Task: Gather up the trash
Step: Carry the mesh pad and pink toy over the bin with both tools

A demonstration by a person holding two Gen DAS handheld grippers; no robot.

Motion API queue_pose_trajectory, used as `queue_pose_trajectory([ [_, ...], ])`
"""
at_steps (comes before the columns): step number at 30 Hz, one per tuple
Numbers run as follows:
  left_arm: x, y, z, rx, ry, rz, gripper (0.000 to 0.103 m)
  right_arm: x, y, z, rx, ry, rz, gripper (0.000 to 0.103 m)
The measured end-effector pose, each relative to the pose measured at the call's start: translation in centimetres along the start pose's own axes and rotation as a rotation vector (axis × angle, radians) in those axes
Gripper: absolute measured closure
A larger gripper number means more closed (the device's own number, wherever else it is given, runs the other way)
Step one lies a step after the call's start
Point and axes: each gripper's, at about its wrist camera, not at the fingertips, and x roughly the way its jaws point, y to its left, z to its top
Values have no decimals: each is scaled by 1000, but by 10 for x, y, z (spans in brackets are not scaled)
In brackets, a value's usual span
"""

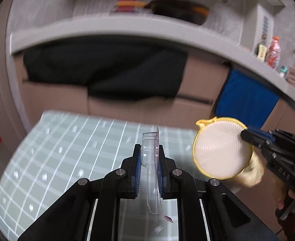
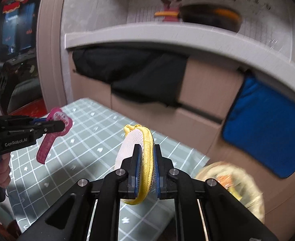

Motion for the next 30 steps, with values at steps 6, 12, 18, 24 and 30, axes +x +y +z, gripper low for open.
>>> queue_pose_trajectory([
  [6, -15, -59, 45, 71, -158, -32, 89, -40, -35, 20, -3, -101, -77, 93],
  [12, -6, -110, 61, 107, -196, -89, 89, -76, -82, 23, 38, -163, -156, 93],
  [18, 21, -165, 58, 111, -146, -190, 89, -96, -121, 8, 56, -174, -231, 93],
  [24, 62, -209, 44, 109, -56, -264, 89, -103, -158, -16, 112, -156, -274, 93],
  [30, 108, -239, 21, 107, 49, -320, 89, -88, -190, -46, 180, -100, -281, 93],
])
